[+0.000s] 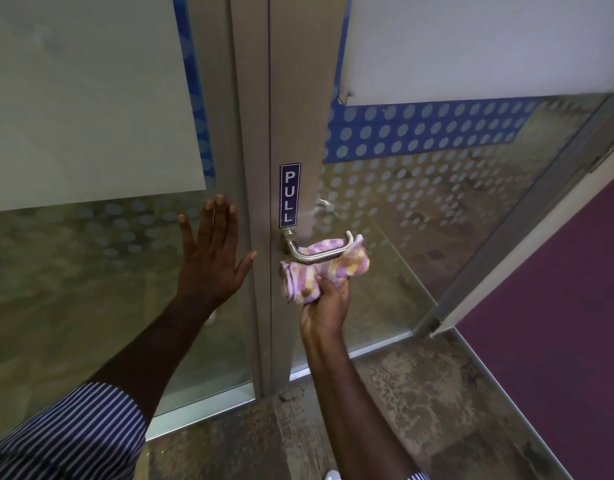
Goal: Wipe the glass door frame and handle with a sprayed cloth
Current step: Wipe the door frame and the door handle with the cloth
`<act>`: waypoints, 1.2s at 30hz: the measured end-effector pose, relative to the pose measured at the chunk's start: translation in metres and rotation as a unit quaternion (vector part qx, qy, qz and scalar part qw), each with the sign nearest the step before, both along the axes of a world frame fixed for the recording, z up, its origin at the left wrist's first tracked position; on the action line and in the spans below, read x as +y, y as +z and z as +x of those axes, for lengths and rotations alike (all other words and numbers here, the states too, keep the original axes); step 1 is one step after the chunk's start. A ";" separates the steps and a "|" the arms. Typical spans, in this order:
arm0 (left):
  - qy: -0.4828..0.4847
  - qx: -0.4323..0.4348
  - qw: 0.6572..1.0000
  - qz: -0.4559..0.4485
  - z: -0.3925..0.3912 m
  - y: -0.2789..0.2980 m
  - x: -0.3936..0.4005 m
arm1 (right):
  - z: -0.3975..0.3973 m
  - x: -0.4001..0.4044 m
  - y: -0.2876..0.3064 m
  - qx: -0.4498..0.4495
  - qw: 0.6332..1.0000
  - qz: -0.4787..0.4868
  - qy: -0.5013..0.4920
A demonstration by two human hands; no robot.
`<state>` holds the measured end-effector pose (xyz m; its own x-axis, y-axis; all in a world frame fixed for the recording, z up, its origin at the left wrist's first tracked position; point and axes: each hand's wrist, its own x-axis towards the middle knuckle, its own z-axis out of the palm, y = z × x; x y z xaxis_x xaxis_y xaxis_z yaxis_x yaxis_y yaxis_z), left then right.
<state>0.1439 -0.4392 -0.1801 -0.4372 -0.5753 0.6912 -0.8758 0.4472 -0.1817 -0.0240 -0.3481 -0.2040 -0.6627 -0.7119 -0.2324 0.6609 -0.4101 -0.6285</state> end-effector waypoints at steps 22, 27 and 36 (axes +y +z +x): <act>-0.105 0.137 0.981 0.084 0.007 0.044 0.057 | 0.021 0.078 0.036 -0.061 0.973 -0.048 0.217; -0.229 0.301 0.922 0.084 -0.017 0.087 0.089 | 0.018 0.080 0.072 0.094 0.978 -0.041 0.182; -0.271 0.397 0.825 0.298 -0.055 0.152 0.139 | 0.034 0.083 0.132 0.385 0.914 0.000 0.124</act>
<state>0.0887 -0.3005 -0.0278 -0.2861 -0.7856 0.5486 -0.2552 0.6144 0.7466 0.0099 -0.2654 -0.0719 -0.4484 -0.8624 0.2351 0.0940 -0.3071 -0.9470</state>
